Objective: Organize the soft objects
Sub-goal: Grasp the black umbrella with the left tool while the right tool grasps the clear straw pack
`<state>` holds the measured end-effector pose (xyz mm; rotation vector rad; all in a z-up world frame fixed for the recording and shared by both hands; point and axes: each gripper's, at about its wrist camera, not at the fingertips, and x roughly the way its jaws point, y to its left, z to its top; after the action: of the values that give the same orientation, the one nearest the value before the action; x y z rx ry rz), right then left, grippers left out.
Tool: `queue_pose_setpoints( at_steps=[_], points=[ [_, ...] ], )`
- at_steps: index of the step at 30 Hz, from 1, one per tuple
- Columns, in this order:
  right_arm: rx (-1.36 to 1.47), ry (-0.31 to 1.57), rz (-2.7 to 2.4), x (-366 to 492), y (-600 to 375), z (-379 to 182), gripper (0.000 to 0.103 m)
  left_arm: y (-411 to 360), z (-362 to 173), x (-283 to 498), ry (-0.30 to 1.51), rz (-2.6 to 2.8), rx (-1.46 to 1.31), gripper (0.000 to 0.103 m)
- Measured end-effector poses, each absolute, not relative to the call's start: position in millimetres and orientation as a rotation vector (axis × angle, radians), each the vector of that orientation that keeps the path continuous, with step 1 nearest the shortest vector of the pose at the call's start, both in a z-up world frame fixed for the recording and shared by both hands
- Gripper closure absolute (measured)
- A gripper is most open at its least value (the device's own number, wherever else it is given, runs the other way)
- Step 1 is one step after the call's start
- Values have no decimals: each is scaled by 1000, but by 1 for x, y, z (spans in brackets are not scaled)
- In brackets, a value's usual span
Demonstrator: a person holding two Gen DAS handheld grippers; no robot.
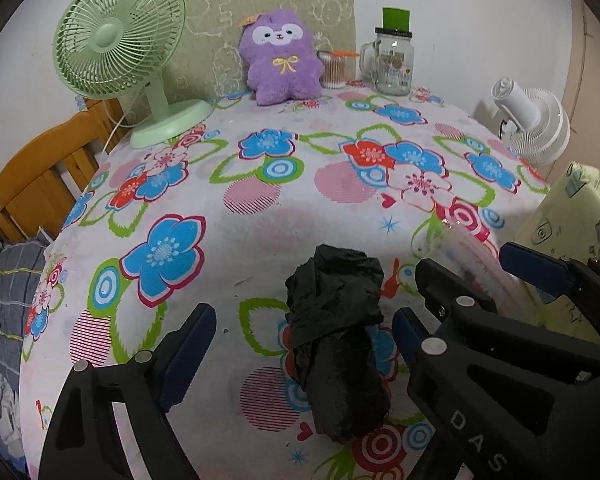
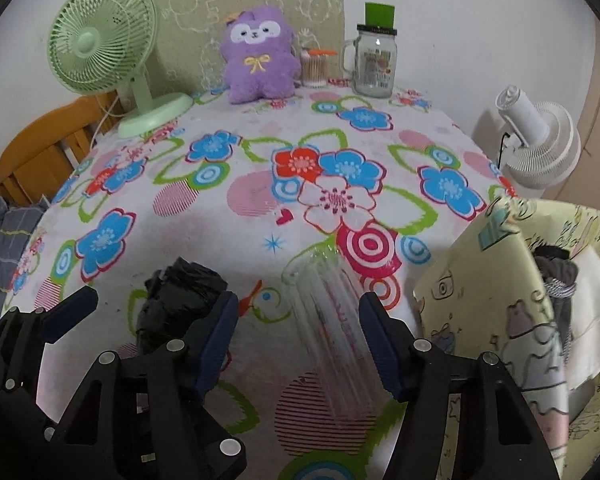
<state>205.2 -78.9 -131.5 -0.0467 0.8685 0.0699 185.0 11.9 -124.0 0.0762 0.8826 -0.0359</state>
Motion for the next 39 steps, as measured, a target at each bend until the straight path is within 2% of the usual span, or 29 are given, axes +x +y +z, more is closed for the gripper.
queue_pose_setpoints(
  at_steps=[9,13,16,21,24,29,39],
  points=[
    [-90,897,53,213,-79,-144,61,10,-137,191,914,-36,90,16],
    [-106,883,32,215,-80,-146,78,9,-139,192,915,-37,90,16],
    [-98,879,45,215,-80,-145,81,10,-139,192,910,-45,78,22],
    [-79,880,86,214,-77,-143,84,15,-138,192,910,-100,23,55],
    [-72,883,103,214,-74,-142,85,17,-137,191,905,-105,19,65],
    [-68,880,114,211,-71,-140,86,19,-135,187,897,-101,19,69],
    [-70,853,139,196,-65,-128,89,24,-120,171,854,-83,18,69]
  ],
)
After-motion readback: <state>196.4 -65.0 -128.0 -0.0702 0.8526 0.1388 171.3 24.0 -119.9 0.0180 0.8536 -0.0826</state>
